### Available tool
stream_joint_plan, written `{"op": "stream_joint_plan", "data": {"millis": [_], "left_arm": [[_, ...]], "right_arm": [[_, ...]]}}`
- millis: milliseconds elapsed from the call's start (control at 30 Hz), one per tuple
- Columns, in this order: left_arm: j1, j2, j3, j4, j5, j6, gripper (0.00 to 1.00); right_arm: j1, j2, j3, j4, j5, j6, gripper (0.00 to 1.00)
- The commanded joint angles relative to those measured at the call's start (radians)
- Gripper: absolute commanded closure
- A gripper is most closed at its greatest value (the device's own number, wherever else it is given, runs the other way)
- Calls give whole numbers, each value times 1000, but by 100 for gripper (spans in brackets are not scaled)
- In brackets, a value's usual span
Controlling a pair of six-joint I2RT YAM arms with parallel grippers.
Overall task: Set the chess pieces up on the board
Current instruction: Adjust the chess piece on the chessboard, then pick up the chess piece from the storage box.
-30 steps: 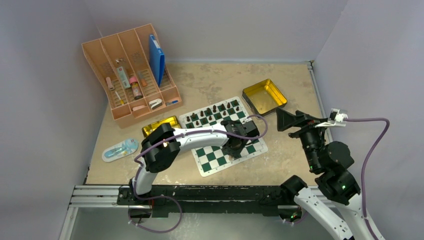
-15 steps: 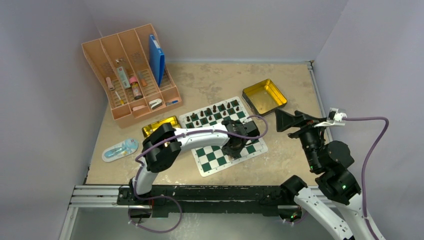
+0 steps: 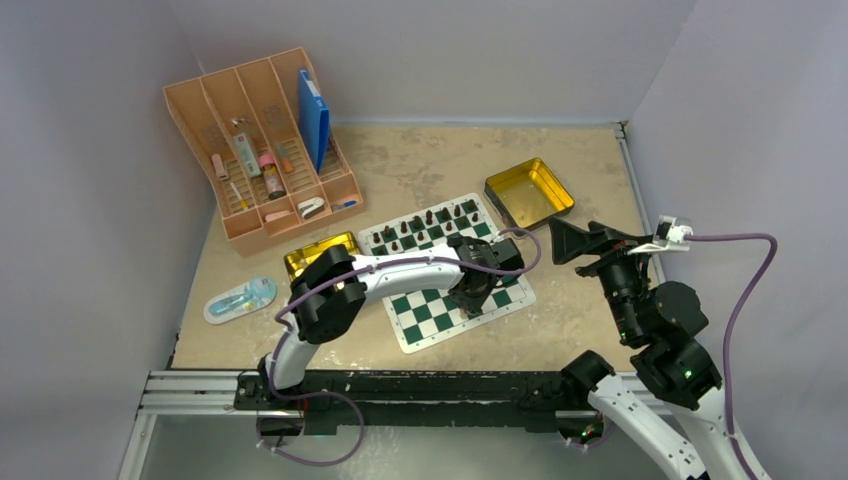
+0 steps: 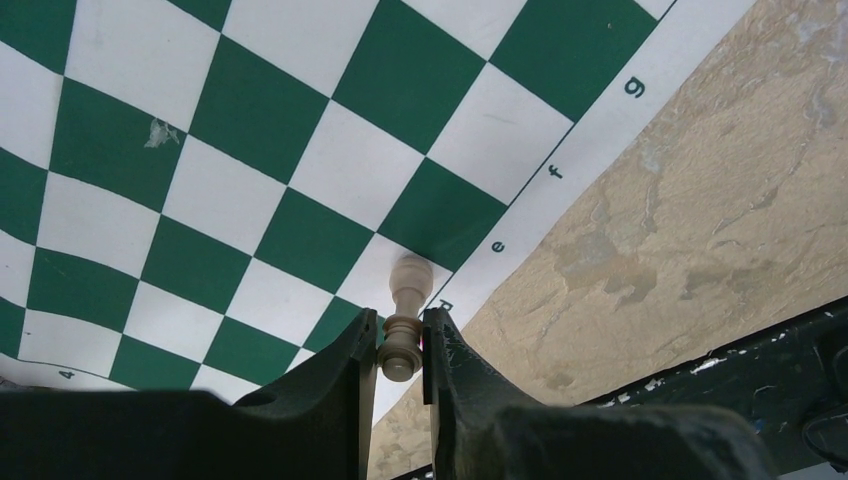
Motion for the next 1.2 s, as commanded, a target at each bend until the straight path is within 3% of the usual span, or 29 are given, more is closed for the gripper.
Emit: {"op": "stream_joint_plan", "data": {"millis": [0, 433, 667, 867, 1000, 1167], "left_arm": [[-1, 5, 39, -38, -11, 17, 83], [-1, 28, 44, -49, 2, 23, 83], [-1, 16, 59, -47, -15, 18, 56], [20, -42, 98, -43, -39, 16, 42], [81, -138, 64, 0, -23, 23, 32], [230, -328, -76, 118, 82, 40, 27]], "right_arm": [[-4, 9, 38, 32, -12, -2, 1], [-4, 5, 38, 36, -14, 0, 1], [-4, 9, 36, 37, -25, 2, 1], [-4, 26, 41, 33, -41, 10, 2], [-4, 36, 29, 45, -44, 32, 2], [-4, 68, 25, 68, -71, 45, 4]]}}
